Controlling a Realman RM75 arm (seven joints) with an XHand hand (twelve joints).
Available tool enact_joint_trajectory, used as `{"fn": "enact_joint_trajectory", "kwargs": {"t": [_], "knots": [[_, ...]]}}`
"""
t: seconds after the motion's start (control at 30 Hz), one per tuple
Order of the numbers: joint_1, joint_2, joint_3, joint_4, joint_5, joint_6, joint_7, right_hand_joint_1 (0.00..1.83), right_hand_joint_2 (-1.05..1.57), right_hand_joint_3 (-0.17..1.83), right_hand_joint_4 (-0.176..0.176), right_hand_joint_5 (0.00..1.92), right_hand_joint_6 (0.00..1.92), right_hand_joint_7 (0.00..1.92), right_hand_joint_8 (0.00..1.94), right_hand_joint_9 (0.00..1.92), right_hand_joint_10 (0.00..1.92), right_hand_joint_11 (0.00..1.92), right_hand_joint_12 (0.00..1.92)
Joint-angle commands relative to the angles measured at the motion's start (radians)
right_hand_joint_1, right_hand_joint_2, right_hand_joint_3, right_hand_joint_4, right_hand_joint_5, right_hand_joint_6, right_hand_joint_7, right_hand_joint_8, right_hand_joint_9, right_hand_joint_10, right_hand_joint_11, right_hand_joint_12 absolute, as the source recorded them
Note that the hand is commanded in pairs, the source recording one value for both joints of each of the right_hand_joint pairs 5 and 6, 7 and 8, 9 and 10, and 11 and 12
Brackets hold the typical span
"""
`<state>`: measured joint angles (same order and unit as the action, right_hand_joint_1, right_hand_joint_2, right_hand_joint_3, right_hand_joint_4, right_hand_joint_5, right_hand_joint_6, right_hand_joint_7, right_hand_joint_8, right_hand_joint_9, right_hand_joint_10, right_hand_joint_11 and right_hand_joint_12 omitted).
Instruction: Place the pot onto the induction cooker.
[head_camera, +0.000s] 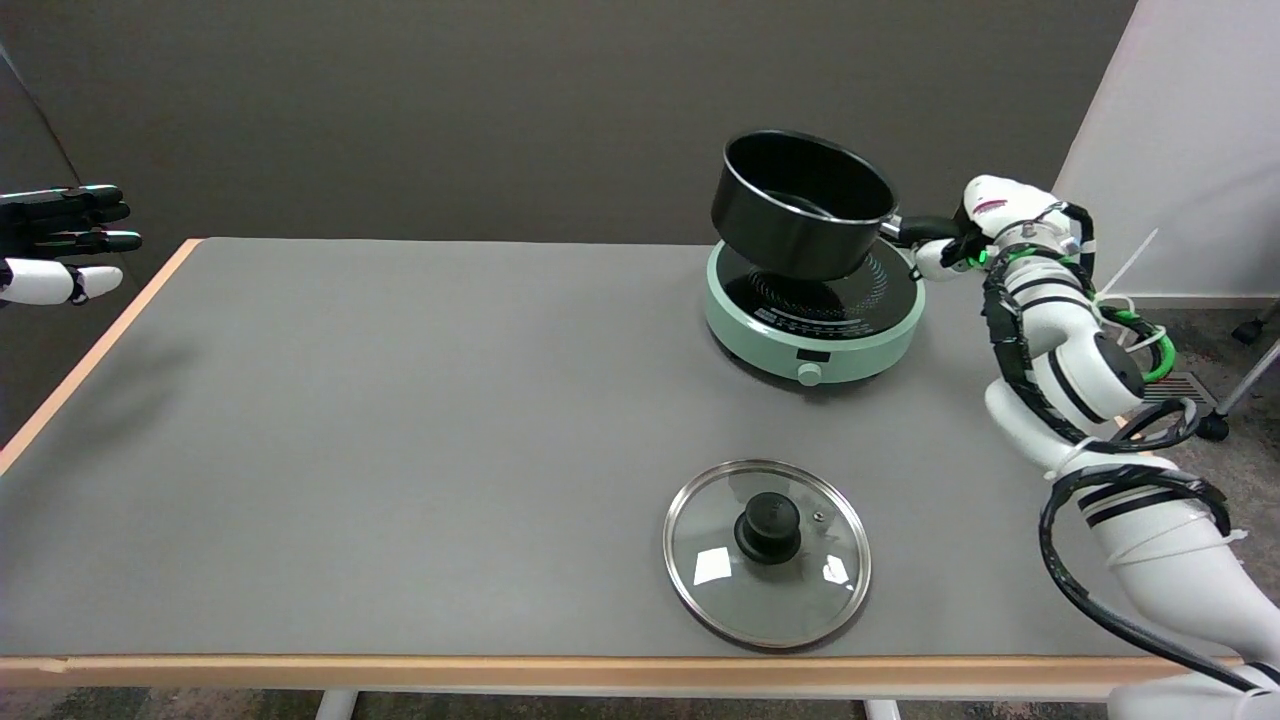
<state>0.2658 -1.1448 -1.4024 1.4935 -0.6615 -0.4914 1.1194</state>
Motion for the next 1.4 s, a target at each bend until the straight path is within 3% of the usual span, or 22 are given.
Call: {"fn": "enact_joint_trajectory", "kwargs": {"t": [0.03,1.4], "knots": [[0.014,0.019,0.053,-0.054,0.076,0.001,-0.085,0.88,1.48,0.52,-0.028,1.92,1.92,1.92,1.92,1.92,1.92,1.92,1.92],[-0.027,0.052,0.067,-0.080,0.075,0.095,-0.077,0.88,1.49,0.51,-0.027,1.92,1.92,1.92,1.92,1.92,1.92,1.92,1.92]]}}
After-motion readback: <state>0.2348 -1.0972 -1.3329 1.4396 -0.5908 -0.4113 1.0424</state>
